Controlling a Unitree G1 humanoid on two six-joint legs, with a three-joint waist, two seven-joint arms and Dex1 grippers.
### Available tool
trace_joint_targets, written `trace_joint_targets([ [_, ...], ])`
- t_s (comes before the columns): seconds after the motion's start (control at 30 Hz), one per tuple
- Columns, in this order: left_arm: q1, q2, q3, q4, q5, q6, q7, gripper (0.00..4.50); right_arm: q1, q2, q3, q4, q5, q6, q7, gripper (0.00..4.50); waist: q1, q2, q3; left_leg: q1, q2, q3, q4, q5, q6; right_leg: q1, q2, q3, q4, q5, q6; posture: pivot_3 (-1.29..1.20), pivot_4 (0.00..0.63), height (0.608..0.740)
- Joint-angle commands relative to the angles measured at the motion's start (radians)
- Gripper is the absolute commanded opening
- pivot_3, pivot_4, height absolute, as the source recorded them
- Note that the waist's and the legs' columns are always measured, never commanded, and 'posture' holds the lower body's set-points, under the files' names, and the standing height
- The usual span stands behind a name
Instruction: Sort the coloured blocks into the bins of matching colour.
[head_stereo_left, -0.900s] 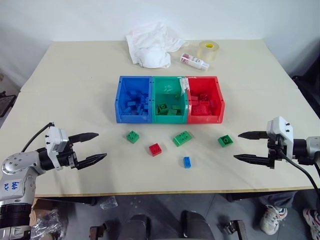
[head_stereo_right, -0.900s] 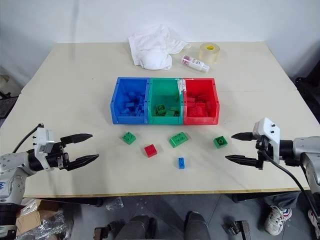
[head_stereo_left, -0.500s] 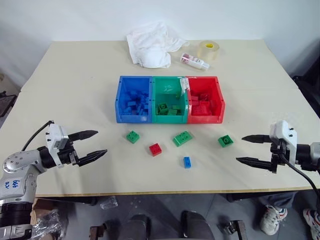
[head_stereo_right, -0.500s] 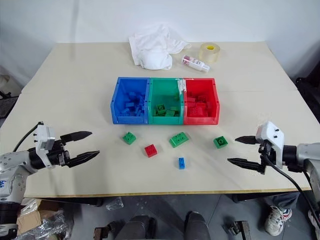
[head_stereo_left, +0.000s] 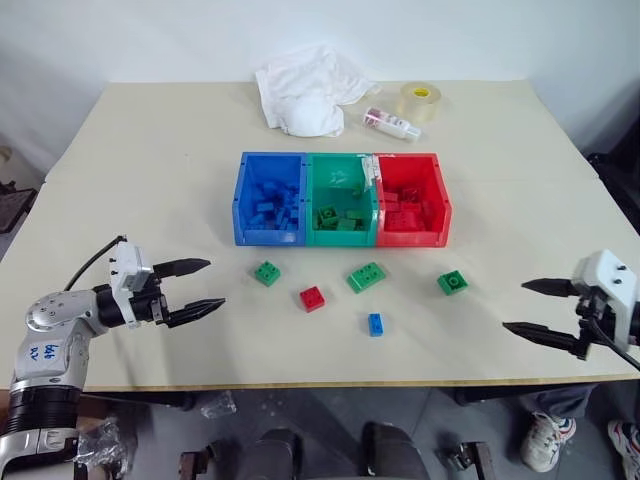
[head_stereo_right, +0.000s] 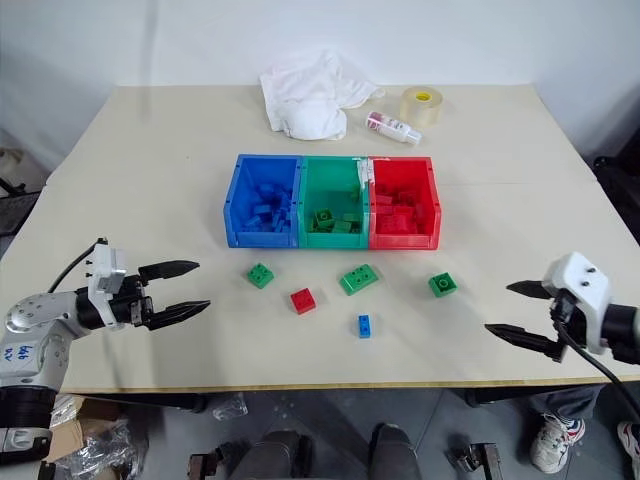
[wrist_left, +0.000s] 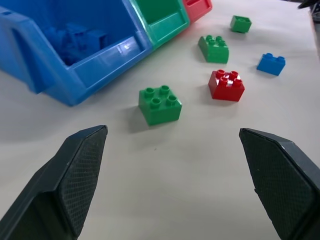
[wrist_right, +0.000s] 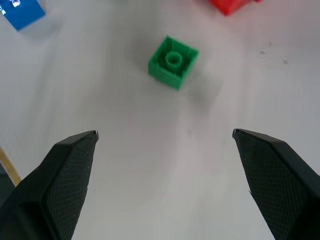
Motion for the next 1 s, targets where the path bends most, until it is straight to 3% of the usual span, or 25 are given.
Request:
trace_joint_targets([
  [0.03, -0.007, -0.006, 0.003, -0.019, -0.003, -0.015, -0.008, 4.49, -0.110, 0.021, 0.089, 0.053, -0.017, -0.008, 0.000, 4.50, -0.003, 0.000, 0.000, 0.000, 0.000, 0.000, 0.000, 0.000, 0.000, 0.000, 0.000, 0.000, 0.000, 0.000, 0.000, 0.00, 0.150, 0.740],
  [0.27, 0.022, -0.023, 0.007, -0.067, -0.014, -0.016, 0.008, 4.49, -0.374, 0.147, 0.285, 0.310, -0.112, -0.111, 0.026, 4.50, -0.014, 0.000, 0.000, -0.001, -0.001, -0.001, 0.000, 0.000, 0.000, 0.000, 0.000, -0.001, 0.000, 0.000, 0.000, 0.00, 0.150, 0.740],
  [0.47, 0.053, -0.033, 0.021, -0.107, -0.020, -0.013, 0.033, 4.49, -0.443, 0.199, 0.352, 0.427, -0.154, -0.160, 0.056, 4.50, -0.017, 0.000, 0.000, -0.001, -0.001, -0.001, 0.000, 0.000, 0.000, 0.000, 0.000, -0.001, 0.000, 0.000, 0.000, 0.00, 0.150, 0.740],
  [0.7, 0.084, -0.038, 0.037, -0.124, -0.025, -0.020, 0.050, 4.50, -0.435, 0.216, 0.317, 0.405, -0.137, -0.161, 0.033, 2.19, -0.017, 0.000, 0.000, 0.000, 0.000, -0.001, 0.000, 0.000, 0.000, 0.000, 0.000, -0.001, 0.001, 0.000, 0.000, 0.00, 0.150, 0.740],
  [0.9, 0.083, -0.049, 0.038, -0.127, -0.022, -0.024, 0.065, 4.50, -0.435, 0.200, 0.273, 0.254, -0.098, -0.109, -0.002, 2.05, -0.016, 0.000, 0.000, -0.001, 0.000, -0.001, 0.000, 0.000, 0.000, -0.001, 0.000, -0.001, 0.001, 0.000, 0.000, 0.00, 0.150, 0.740],
  [1.0, 0.081, -0.051, 0.039, -0.124, -0.019, -0.025, 0.074, 4.50, -0.511, 0.225, 0.275, 0.155, -0.068, -0.027, -0.047, 2.05, -0.016, 0.001, 0.000, 0.000, 0.000, -0.001, 0.000, 0.000, 0.000, -0.001, 0.000, -0.001, 0.001, 0.000, 0.000, 0.00, 0.150, 0.740],
])
